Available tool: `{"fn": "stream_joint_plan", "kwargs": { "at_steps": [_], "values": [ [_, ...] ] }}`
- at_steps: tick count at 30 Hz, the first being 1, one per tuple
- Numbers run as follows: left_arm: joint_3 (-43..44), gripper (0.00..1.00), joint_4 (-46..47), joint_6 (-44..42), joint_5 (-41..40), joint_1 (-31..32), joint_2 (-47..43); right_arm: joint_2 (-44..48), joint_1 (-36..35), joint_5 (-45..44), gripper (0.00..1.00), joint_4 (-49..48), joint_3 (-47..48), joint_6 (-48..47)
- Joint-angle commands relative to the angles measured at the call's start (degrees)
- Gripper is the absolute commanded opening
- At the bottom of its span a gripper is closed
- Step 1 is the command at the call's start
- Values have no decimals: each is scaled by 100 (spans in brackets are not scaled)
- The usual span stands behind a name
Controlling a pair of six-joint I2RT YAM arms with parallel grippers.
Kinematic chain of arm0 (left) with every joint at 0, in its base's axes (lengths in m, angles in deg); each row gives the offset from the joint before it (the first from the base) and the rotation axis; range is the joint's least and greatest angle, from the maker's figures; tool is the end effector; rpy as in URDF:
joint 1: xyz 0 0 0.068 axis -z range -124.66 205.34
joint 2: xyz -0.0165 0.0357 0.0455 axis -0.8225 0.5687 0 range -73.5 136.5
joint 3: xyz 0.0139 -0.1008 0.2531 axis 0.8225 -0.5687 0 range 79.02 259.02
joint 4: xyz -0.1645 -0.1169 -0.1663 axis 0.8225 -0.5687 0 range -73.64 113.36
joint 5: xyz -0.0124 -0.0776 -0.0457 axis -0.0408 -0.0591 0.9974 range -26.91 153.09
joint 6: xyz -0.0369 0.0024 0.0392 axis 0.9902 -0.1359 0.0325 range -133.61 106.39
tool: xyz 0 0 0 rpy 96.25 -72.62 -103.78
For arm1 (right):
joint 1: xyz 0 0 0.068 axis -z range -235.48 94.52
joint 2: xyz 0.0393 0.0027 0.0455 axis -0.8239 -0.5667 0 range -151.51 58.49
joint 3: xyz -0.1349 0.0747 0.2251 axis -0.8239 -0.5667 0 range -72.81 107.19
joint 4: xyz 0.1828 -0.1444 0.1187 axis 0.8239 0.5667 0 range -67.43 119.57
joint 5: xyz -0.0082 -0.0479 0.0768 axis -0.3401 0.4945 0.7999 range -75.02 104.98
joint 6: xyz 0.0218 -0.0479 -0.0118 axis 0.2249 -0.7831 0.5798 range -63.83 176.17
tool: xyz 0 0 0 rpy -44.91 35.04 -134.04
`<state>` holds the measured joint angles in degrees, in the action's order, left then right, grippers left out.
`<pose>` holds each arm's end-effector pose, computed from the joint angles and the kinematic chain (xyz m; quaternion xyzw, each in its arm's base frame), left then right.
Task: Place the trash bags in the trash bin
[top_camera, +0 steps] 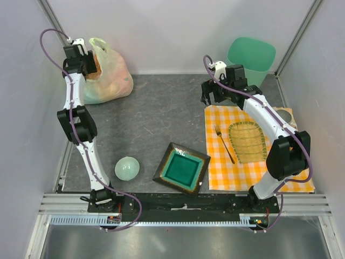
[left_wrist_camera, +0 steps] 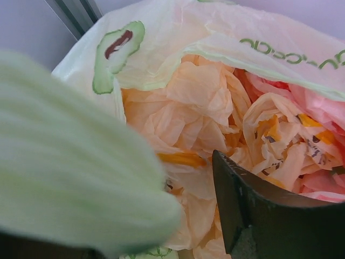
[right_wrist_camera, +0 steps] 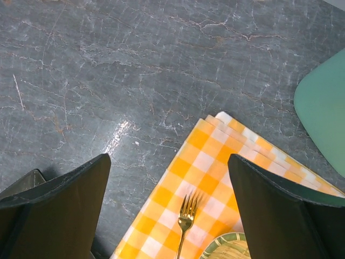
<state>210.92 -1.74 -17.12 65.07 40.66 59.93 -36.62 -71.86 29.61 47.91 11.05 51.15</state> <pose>0.5284 0.1371 0.3096 -0.0738 0.8477 0.0685 0.5209 0.3645 0.1165 0.3229 -0.2207 0.8601 0.1573 0.4323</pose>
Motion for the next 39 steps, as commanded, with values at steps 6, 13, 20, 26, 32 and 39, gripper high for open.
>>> {"fn": "stream_joint_plan", "kwargs": {
  "at_steps": [6,13,20,26,32,39],
  "values": [
    [196,31,497,87,277,-18,140,-16,3,-145,98,137,395,-202],
    [-162,2,1251,-44,198,-9,-518,63,-5,-154,98,190,395,-202],
    [-796,2,1833,-203,119,-53,-1301,151,3,-92,98,199,360,-210],
    [-1324,2,2062,-141,391,-27,-1688,212,3,-57,98,190,316,-228],
    [-1561,2,2211,-299,541,79,-2083,212,-5,48,98,182,324,-175],
    [-1897,2,2845,-581,-171,290,-2550,212,-5,145,98,129,342,-149]
  ]
}}
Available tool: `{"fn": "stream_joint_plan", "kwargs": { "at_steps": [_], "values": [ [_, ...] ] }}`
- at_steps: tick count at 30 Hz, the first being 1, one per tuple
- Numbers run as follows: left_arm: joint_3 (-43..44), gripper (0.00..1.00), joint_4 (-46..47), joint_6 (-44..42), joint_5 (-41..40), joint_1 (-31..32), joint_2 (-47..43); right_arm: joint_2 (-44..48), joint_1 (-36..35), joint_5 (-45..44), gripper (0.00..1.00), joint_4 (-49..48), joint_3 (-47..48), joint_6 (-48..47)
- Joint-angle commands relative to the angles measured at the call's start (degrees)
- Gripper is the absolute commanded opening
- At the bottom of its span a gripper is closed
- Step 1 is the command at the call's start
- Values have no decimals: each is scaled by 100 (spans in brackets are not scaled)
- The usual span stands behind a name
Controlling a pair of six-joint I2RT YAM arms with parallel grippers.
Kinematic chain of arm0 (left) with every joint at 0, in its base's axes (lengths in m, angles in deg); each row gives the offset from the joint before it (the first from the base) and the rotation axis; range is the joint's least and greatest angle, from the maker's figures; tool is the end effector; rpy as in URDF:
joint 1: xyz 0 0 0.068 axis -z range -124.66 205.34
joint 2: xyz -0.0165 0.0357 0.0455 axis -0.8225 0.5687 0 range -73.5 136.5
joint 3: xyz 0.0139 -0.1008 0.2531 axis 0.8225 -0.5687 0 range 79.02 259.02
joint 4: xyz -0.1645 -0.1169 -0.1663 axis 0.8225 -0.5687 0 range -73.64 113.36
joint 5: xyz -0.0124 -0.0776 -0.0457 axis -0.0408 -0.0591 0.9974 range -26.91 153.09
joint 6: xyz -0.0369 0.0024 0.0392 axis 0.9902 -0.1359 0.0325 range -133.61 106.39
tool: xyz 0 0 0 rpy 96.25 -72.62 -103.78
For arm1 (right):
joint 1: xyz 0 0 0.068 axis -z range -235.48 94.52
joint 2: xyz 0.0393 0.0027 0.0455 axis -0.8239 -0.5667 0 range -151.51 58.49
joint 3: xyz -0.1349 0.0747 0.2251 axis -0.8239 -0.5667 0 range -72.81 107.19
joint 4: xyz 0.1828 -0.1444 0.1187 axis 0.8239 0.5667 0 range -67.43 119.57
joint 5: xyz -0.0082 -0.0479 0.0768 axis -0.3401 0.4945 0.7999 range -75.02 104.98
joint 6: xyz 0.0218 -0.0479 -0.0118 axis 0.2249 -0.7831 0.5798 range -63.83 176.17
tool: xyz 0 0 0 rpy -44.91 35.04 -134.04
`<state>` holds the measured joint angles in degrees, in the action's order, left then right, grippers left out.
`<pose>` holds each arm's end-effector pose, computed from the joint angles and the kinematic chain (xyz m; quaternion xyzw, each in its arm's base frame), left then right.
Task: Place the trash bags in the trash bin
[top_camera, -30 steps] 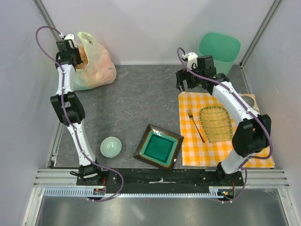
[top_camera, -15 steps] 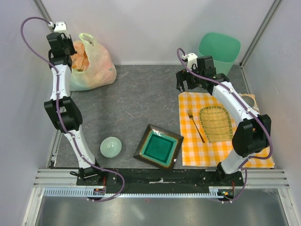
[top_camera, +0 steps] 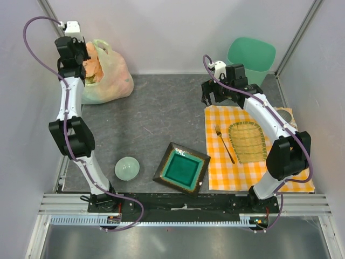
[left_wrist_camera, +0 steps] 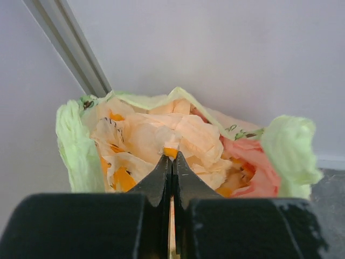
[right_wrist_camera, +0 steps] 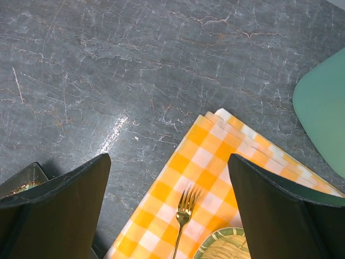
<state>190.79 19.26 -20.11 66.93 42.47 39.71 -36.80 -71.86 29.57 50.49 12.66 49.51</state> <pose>0.4679 0.1044 0.3994 -0.0186 0.7401 0.0886 0.6663 0.3637 0.1162 0.3274 -0.2326 0.8614 0.1506 0.4256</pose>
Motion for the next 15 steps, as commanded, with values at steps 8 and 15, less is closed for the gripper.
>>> {"fn": "stream_joint_plan", "kwargs": {
  "at_steps": [8,15],
  "values": [
    [678,2,744,-114,-216,117,-502,265,-5,211,98,-156,180,-37],
    [566,2,603,-395,-357,126,-869,353,-5,281,98,-208,93,-29]
  ]
}}
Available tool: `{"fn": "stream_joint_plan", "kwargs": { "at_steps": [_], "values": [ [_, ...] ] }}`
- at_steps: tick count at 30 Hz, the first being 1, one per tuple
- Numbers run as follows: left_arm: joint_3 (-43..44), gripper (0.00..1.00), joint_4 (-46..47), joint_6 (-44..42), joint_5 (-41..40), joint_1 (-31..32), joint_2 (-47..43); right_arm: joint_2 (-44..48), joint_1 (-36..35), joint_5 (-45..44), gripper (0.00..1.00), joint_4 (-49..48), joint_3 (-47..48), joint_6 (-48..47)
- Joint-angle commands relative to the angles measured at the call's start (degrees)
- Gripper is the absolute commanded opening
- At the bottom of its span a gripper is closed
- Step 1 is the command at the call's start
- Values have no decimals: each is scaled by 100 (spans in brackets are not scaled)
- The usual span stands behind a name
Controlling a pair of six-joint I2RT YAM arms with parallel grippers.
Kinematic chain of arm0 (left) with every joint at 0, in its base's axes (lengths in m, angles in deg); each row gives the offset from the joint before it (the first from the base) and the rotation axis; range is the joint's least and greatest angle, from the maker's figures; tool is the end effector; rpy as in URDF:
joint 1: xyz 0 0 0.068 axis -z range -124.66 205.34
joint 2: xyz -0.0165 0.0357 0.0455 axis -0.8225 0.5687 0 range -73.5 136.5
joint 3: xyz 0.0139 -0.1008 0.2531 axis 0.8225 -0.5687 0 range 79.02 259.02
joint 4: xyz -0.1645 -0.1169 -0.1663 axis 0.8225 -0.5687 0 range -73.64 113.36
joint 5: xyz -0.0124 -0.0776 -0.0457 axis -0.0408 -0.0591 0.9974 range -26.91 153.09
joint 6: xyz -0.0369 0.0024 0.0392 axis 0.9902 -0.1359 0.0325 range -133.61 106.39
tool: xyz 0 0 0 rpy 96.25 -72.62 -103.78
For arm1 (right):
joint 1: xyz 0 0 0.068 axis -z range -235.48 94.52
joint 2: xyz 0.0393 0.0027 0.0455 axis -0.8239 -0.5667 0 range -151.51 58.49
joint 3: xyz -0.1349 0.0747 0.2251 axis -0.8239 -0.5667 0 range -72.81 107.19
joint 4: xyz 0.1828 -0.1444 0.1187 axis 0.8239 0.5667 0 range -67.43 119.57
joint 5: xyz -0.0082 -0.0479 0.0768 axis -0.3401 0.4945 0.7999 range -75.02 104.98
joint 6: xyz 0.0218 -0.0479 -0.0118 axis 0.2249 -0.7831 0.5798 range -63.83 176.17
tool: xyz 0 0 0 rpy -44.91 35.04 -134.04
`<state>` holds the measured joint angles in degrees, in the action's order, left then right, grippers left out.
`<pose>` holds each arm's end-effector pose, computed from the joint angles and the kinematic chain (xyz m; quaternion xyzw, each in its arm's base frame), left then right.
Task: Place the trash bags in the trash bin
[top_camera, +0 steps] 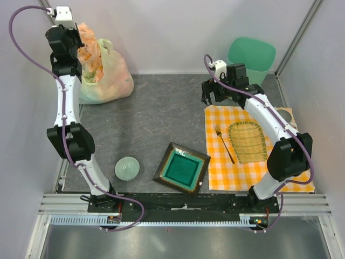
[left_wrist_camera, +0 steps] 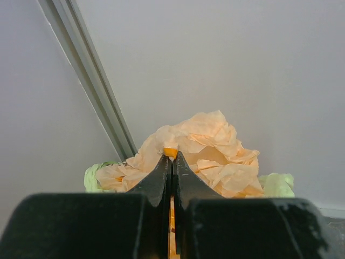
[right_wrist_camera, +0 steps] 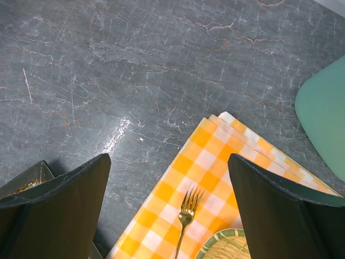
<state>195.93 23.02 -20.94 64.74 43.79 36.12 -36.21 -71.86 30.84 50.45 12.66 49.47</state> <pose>0.4438 0.0896 0.4661 -0.0136 0.6628 0.1134 0.7400 0.3612 0.1163 0.3313 -0.2376 0.8566 0.1603 0.4290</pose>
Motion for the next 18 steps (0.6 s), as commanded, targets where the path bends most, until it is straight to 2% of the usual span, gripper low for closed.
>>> {"fn": "stream_joint_plan", "kwargs": {
  "at_steps": [1,7,13,18],
  "values": [
    [17,2,236,-347,-278,-22,-573,302,-5,163,98,-221,75,-16],
    [149,2,104,38,-183,-128,-810,285,3,330,98,-335,66,81],
    [517,2,-151,600,748,-137,-969,294,-5,453,98,-388,154,108],
    [991,2,-370,637,1241,-67,-1074,355,-5,646,98,-415,259,212]
  ]
}}
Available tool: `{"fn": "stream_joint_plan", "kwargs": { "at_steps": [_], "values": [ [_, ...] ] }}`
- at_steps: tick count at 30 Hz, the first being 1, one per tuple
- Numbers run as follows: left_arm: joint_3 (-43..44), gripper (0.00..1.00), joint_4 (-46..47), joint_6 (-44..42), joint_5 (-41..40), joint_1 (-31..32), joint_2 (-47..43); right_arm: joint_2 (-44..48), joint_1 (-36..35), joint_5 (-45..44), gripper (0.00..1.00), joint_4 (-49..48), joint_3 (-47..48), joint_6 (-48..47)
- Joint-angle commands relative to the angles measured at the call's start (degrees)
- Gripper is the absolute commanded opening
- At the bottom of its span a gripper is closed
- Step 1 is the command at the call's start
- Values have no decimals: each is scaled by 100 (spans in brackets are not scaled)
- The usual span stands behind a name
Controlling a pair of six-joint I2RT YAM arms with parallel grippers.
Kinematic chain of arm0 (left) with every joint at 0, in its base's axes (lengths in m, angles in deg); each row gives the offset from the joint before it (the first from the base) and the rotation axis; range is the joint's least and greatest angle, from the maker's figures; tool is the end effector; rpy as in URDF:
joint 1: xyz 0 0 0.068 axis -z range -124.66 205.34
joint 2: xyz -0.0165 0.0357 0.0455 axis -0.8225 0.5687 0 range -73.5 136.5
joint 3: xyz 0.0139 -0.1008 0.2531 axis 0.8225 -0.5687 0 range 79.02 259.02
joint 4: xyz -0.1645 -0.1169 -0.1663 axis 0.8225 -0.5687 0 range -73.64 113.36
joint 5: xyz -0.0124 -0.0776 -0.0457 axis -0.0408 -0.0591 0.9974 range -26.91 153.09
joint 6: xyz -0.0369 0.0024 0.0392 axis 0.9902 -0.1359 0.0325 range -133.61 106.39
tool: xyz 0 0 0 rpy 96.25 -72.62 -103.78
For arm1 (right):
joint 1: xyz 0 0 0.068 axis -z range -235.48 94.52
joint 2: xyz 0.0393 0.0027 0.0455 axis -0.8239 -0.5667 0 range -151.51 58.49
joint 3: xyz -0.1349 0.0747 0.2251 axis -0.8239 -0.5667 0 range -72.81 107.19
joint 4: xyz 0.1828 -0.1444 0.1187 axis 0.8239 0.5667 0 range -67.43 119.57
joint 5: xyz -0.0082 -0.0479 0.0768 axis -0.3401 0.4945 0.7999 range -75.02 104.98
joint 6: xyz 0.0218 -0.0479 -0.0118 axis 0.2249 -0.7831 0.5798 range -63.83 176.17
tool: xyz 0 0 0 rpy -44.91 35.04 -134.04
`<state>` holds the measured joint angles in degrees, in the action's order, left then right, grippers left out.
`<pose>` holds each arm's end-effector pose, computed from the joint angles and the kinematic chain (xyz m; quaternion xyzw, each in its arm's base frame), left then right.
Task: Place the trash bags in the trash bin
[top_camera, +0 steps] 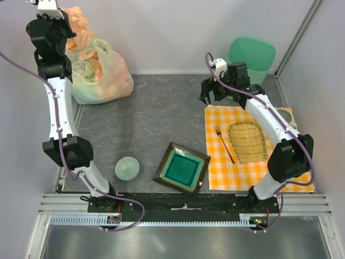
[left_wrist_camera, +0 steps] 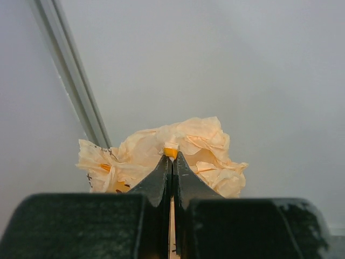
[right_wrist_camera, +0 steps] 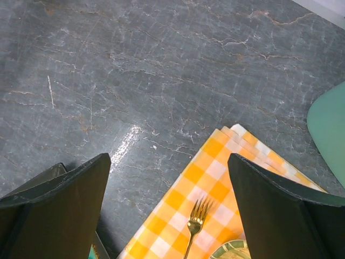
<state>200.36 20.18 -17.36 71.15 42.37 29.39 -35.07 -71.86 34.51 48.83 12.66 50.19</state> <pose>0.3886 0.0843 0.5341 0.0070 0.6079 0.0731 0.7906 0.3575 0.1175 0.3413 -0.2466 0.8397 0.1910 0.4445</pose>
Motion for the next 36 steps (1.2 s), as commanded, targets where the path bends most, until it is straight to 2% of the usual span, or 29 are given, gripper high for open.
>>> {"fn": "stream_joint_plan", "kwargs": {
  "at_steps": [1,6,9,13,18,20,22,26,30,36],
  "values": [
    [644,2,-156,304,705,67,-419,233,3,375,98,-270,329,210],
    [1102,2,-402,682,1706,207,-621,198,3,1008,98,-551,541,798],
    [1076,2,-657,552,2401,513,-848,241,-5,1395,98,-1113,515,957],
    [787,2,-894,410,3095,936,-1252,312,-14,1712,98,-2395,401,1107],
    [444,2,-1070,1453,4115,1209,-1509,514,-198,1774,98,-3977,154,1038],
    [119,2,-1080,1701,4520,1236,-1632,575,-321,1774,98,-4050,171,774],
    [-205,2,-1071,1843,4844,1560,-1763,654,-479,1835,98,-4102,163,747],
    [-699,2,-1036,1869,5048,1807,-1983,988,-813,2028,98,-4235,-197,643],
    [-1007,2,-904,1930,5215,1895,-2080,1419,-1331,2073,98,-3456,-749,-534],
    [-1121,2,-956,2000,5320,1938,-1993,2112,-1455,1686,98,-3049,-1445,-834]
  ]
}}
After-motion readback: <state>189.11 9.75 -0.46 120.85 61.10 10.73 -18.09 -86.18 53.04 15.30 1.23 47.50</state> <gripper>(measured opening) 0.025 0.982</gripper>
